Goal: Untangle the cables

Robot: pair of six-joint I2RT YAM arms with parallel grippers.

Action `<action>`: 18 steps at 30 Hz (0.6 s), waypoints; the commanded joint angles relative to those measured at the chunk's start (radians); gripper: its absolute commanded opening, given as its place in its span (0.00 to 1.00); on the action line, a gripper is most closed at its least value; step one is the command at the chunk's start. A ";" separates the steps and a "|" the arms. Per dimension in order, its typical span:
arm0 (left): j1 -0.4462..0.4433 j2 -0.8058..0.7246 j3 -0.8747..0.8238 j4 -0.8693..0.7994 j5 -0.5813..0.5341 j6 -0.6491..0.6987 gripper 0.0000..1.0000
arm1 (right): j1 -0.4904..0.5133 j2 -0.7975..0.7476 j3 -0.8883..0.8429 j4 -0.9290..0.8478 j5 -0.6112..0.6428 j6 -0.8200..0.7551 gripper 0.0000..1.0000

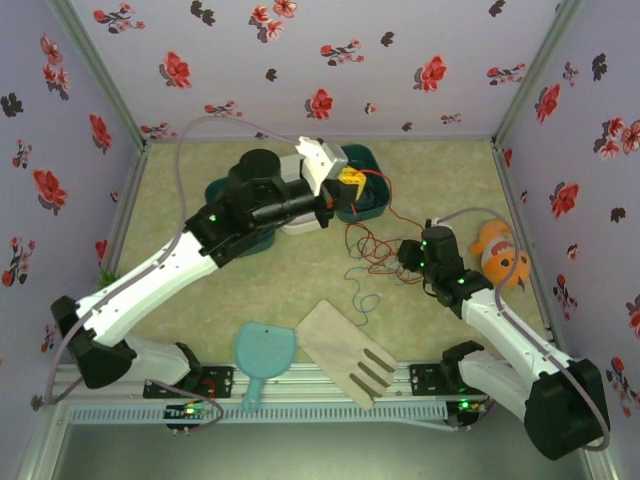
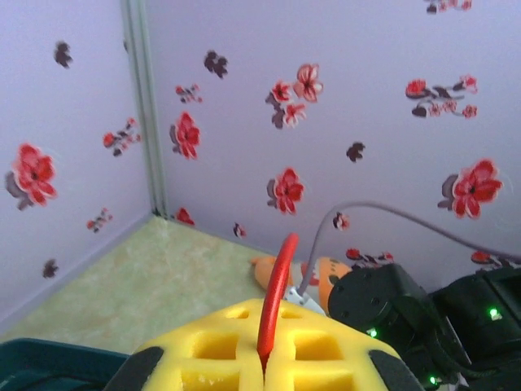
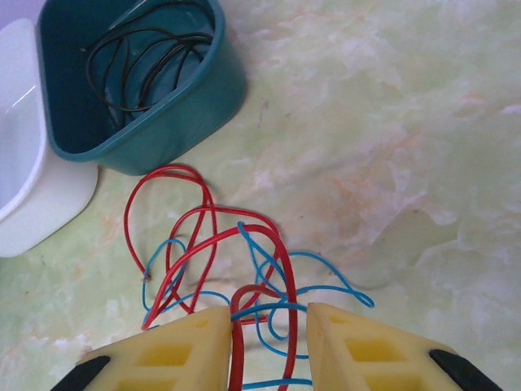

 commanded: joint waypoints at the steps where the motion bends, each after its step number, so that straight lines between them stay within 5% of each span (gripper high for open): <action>1: 0.019 -0.058 -0.001 0.030 -0.082 0.001 0.00 | -0.021 -0.003 -0.021 0.010 0.044 0.030 0.30; 8: 0.095 -0.089 0.047 0.001 -0.211 -0.011 0.00 | -0.054 -0.006 -0.042 -0.005 0.042 0.051 0.29; 18: 0.229 -0.084 0.195 -0.060 -0.226 -0.024 0.00 | -0.079 -0.016 -0.037 -0.061 0.065 0.070 0.37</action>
